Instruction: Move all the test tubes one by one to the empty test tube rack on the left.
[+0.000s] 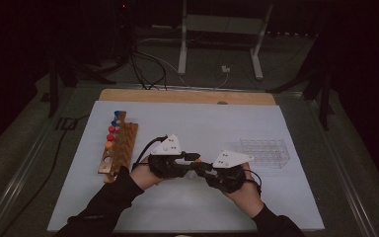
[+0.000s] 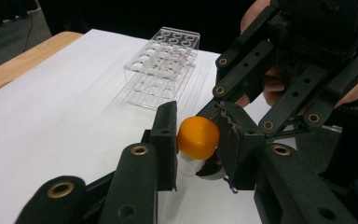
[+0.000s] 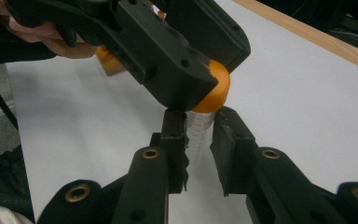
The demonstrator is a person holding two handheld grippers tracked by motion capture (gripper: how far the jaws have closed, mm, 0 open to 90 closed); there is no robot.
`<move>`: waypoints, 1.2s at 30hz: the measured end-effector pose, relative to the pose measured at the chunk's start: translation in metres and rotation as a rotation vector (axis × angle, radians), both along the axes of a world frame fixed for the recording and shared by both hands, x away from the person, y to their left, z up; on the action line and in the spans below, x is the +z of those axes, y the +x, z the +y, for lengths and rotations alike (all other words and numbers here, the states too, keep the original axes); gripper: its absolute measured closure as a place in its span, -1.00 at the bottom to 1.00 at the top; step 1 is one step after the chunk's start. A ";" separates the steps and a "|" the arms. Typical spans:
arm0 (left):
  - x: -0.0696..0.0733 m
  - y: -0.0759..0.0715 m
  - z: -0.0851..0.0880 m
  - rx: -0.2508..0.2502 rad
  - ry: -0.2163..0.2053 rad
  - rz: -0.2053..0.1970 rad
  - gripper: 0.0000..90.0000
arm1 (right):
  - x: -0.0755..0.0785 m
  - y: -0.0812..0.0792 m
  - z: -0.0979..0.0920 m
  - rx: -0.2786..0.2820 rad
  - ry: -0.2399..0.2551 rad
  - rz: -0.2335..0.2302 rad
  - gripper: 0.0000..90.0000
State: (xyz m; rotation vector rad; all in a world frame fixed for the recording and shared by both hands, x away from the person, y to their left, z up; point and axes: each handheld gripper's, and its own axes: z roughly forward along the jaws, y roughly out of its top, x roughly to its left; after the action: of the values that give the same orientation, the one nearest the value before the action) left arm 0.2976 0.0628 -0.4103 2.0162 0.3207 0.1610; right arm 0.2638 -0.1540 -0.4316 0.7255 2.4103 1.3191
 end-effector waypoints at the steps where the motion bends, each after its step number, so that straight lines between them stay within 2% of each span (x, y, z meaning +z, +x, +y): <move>1: 0.001 0.000 0.001 0.003 -0.002 -0.002 0.58 | 0.000 0.000 0.000 0.001 0.003 -0.001 0.67; 3: 0.003 0.001 0.004 -0.004 -0.009 0.001 0.58 | 0.000 0.000 -0.001 0.006 0.013 -0.006 0.64; 7: 0.014 0.002 0.019 0.032 -0.024 -0.014 0.60 | 0.002 -0.001 -0.004 -0.009 0.044 -0.009 0.08; 8: 0.016 0.002 0.023 0.042 -0.029 -0.017 0.60 | 0.003 0.000 -0.007 -0.025 0.055 -0.008 -0.09; 12: 0.031 0.002 0.048 0.108 -0.034 -0.048 0.60 | 0.006 0.001 -0.016 -0.080 0.093 -0.013 -0.56; 18: 0.051 -0.003 0.092 0.214 -0.034 -0.094 0.60 | 0.008 0.003 -0.026 -0.110 0.127 -0.010 -0.92; 21: 0.057 -0.009 0.116 0.271 -0.030 -0.106 0.60 | 0.008 0.003 -0.029 -0.086 0.141 -0.005 -1.00; 28: 0.062 -0.026 0.171 0.408 -0.025 -0.133 0.60 | 0.008 0.003 -0.031 -0.092 0.155 0.002 -1.00; 31: 0.060 -0.030 0.191 0.458 -0.039 -0.130 0.60 | 0.008 0.003 -0.031 -0.093 0.146 -0.004 -1.00; 33: 0.056 -0.029 0.203 0.502 -0.033 -0.127 0.60 | 0.008 0.003 -0.031 -0.093 0.142 -0.009 -1.00; 36: 0.048 -0.028 0.213 0.538 -0.022 -0.121 0.60 | 0.008 0.003 -0.031 -0.092 0.140 -0.009 -1.00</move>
State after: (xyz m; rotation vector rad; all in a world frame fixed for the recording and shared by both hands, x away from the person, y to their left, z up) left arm 0.2695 0.2763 -0.3620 1.8482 0.7781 0.6078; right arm 0.2665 -0.1847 -0.4238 0.8548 2.2654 1.4613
